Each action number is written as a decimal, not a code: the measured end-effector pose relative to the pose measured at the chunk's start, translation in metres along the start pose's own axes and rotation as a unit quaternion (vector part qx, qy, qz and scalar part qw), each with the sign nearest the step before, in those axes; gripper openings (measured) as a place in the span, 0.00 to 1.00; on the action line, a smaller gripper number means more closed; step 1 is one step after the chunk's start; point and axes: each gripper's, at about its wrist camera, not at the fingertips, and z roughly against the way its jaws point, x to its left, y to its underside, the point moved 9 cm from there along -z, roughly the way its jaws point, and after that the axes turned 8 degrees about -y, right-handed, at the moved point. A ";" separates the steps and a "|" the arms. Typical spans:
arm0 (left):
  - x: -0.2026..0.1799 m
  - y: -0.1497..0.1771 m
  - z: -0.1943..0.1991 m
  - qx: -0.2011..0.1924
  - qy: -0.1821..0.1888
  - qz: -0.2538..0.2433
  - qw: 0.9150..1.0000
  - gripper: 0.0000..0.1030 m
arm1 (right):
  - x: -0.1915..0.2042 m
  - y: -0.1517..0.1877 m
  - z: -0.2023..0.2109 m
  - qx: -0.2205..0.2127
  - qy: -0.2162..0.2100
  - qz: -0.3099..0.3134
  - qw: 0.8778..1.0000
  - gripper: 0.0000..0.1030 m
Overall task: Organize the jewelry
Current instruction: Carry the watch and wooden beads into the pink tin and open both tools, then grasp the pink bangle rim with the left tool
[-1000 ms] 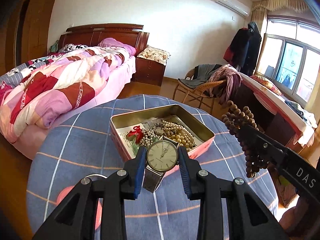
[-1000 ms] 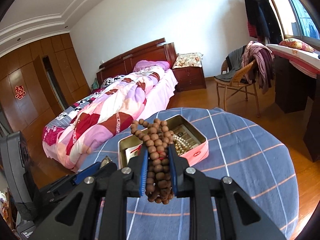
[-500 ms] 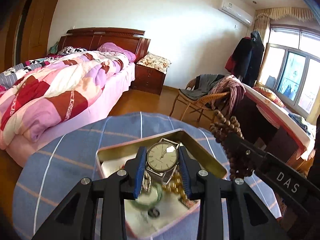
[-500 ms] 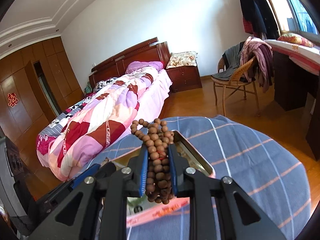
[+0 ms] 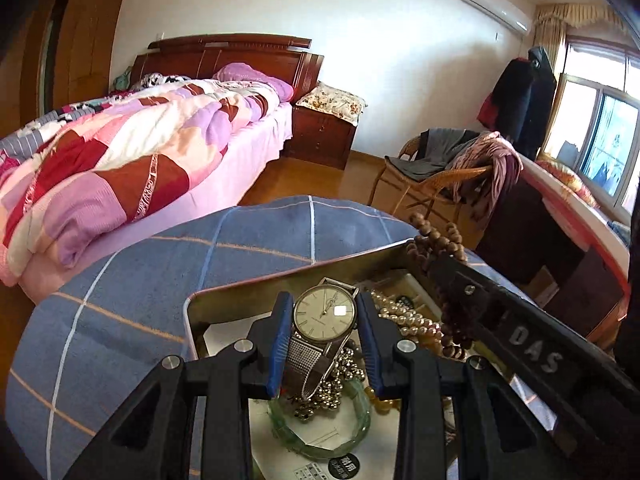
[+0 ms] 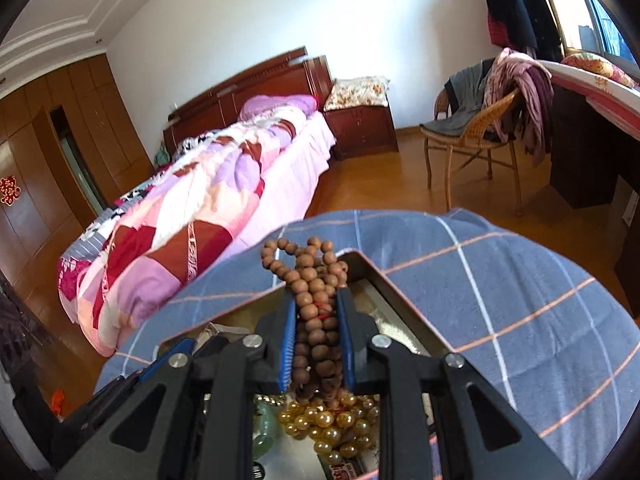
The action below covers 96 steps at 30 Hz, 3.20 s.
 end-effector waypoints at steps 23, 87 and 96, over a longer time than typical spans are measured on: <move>0.004 -0.004 0.028 -0.076 -0.076 -0.037 0.994 0.72 | 0.000 -0.007 0.041 -0.043 0.041 0.022 0.998 0.84; 0.132 0.117 0.136 0.057 -0.088 -0.022 0.994 0.72 | 0.063 0.134 0.117 0.078 0.016 0.083 0.993 0.71; 0.156 0.115 0.090 0.104 -0.157 -0.050 0.981 0.63 | 0.072 0.139 0.110 0.088 0.013 0.089 0.992 0.71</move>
